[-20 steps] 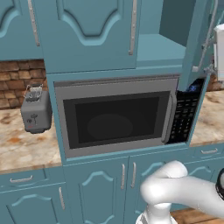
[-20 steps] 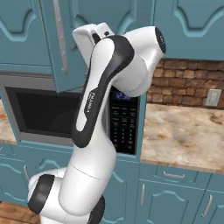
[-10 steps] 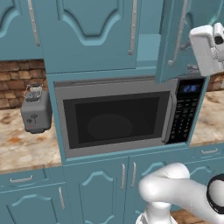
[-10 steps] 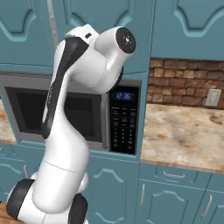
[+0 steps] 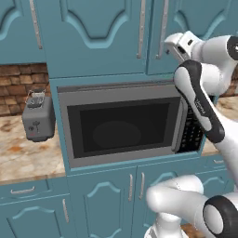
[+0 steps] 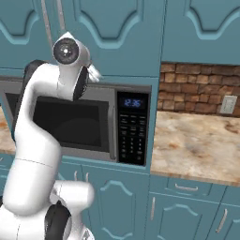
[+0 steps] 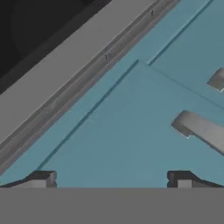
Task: Pick the tangerine from the counter and place it in the cabinet. Then close the cabinet.
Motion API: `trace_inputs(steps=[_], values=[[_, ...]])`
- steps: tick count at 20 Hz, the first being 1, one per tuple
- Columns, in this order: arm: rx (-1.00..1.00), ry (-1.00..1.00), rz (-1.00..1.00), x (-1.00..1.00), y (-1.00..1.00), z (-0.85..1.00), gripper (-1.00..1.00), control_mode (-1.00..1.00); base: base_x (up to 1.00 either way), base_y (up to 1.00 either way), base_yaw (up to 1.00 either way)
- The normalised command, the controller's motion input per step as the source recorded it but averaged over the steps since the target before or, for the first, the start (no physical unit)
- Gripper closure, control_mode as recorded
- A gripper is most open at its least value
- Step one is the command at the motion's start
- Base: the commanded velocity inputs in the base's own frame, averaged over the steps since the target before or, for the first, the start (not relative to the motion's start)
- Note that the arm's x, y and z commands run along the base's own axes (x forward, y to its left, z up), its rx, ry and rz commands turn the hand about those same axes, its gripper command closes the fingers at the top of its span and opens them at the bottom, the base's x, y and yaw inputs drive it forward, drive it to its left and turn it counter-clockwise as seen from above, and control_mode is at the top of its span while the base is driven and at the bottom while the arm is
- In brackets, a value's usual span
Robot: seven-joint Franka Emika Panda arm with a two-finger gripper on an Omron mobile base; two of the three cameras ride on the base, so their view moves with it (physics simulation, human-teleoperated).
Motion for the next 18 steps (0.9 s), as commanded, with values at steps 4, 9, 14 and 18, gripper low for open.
trace_inputs(steps=[4,9,14,18], values=[[-0.11,0.00,-0.51,1.00,0.70,-0.92,-1.00,-1.00,0.00,0.00,0.00],[-0.08,-0.02,-0.47,1.00,0.32,-0.67,-1.00,-1.00,0.00,0.00,0.00],[0.01,-0.05,-0.33,0.92,-0.36,-0.17,-1.00,-1.00,0.00,0.00,0.00],[0.16,-0.11,0.03,-0.45,-0.59,0.14,-1.00,-1.00,0.00,0.00,0.00]])
